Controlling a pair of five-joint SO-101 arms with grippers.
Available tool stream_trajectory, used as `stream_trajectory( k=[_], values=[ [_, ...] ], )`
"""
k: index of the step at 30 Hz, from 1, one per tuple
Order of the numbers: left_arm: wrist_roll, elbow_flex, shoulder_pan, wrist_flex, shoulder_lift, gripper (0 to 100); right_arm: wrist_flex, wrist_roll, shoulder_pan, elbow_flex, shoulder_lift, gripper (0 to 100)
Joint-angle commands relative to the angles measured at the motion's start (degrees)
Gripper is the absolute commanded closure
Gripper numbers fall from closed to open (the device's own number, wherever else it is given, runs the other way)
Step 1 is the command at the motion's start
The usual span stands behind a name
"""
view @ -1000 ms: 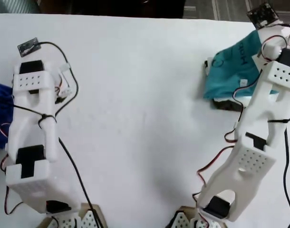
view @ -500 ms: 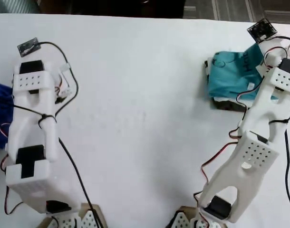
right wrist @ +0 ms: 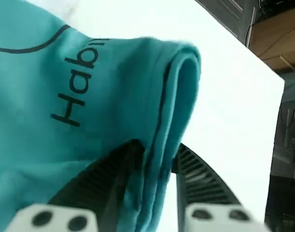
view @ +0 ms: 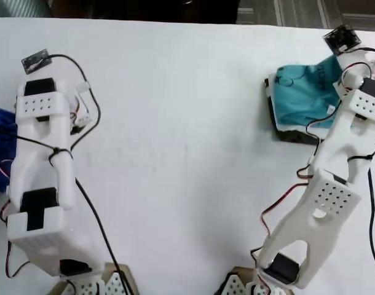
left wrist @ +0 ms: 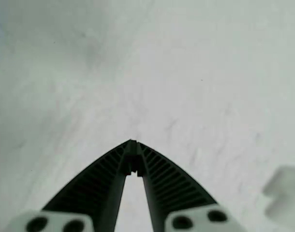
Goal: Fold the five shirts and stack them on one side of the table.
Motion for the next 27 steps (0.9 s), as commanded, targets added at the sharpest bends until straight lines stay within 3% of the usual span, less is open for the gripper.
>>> stream_trajectory(
  k=[1,5,8,10,17,27],
  values=[
    [-0.4,-0.2,-0.4,0.4,-3.2,97,-1.2,-5.5,1.2,-3.5,-2.6,87.8],
    [-0.4,-0.2,-0.4,0.4,-3.2,97,-0.4,-17.4,1.2,-7.4,-4.8,87.8],
    [-0.4,-0.2,-0.4,0.4,-3.2,97,6.8,-22.3,1.2,-9.1,-7.0,92.0],
    [-0.5,-0.2,-0.4,0.4,-3.2,97,12.4,-22.3,1.2,-9.4,-8.1,99.1],
    [-0.5,-0.2,-0.4,0.2,-3.3,97,28.4,-18.1,1.2,-8.8,-7.7,97.9],
    [-0.5,-0.2,-0.4,0.4,-3.2,97,29.7,-13.6,5.8,-9.5,3.0,97.9]
  ],
)
